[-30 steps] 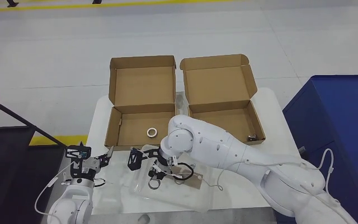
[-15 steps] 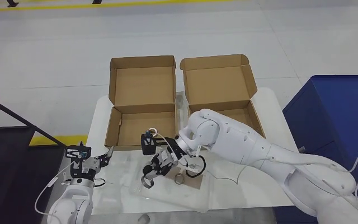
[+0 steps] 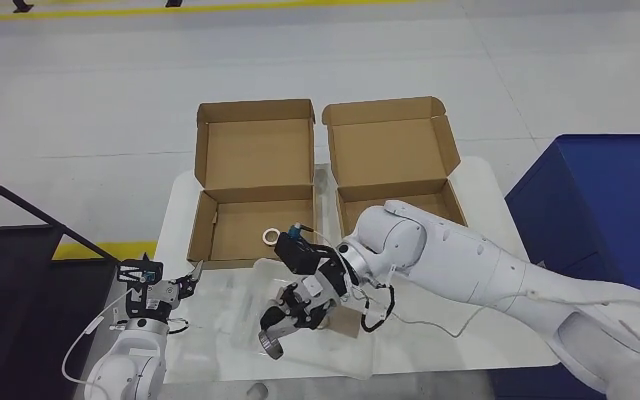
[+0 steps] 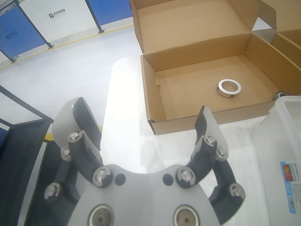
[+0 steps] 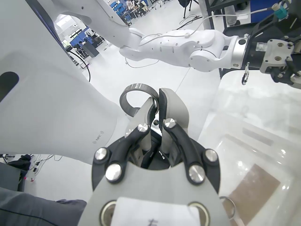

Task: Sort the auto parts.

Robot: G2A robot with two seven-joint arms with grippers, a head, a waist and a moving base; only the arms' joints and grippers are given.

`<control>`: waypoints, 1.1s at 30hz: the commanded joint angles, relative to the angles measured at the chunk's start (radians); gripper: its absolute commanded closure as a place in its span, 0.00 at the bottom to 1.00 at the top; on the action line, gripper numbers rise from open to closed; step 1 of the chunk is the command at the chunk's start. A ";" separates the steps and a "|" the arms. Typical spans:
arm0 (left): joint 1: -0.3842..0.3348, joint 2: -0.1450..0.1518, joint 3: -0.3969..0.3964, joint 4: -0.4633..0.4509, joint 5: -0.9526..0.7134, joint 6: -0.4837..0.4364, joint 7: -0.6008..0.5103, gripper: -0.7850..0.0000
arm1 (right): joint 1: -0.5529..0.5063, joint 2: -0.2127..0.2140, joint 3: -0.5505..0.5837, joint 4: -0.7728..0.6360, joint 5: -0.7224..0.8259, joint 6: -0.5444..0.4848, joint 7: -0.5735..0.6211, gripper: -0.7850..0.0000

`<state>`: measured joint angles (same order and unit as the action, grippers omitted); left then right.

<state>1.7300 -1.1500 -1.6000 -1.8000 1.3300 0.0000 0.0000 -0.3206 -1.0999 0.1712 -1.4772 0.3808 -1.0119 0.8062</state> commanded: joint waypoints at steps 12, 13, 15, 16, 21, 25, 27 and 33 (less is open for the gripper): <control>0.000 0.000 0.000 0.000 0.000 0.000 0.000 0.00 | -0.202 0.043 0.233 -0.270 0.676 0.007 0.009 1.00; 0.000 0.000 0.000 0.000 0.000 0.000 0.000 0.00 | -0.202 0.043 0.233 -0.270 0.676 0.007 0.009 1.00; 0.000 0.000 0.000 0.000 0.000 0.000 0.000 0.00 | -0.202 0.043 0.233 -0.270 0.676 0.007 0.009 1.00; 0.000 0.000 0.000 0.000 0.000 0.000 0.000 0.00 | -0.202 0.043 0.233 -0.270 0.676 0.007 0.009 1.00; 0.000 0.000 0.000 0.000 0.000 0.000 0.000 0.00 | -0.202 0.043 0.233 -0.270 0.676 0.007 0.009 1.00; 0.000 0.000 0.000 0.000 0.000 0.000 0.000 0.00 | -0.202 0.043 0.233 -0.270 0.676 0.007 0.009 1.00; 0.000 0.000 0.000 0.000 0.000 0.000 0.000 0.00 | -0.202 0.043 0.233 -0.270 0.676 0.007 0.009 1.00; 0.000 0.000 0.000 0.000 0.000 0.000 0.000 0.00 | -0.248 0.036 0.224 -0.349 0.777 0.090 -0.013 1.00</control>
<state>1.7300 -1.1500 -1.6000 -1.8000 1.3300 0.0000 0.0000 -0.5483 -1.0608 0.3993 -1.7841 1.0912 -0.9717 0.7951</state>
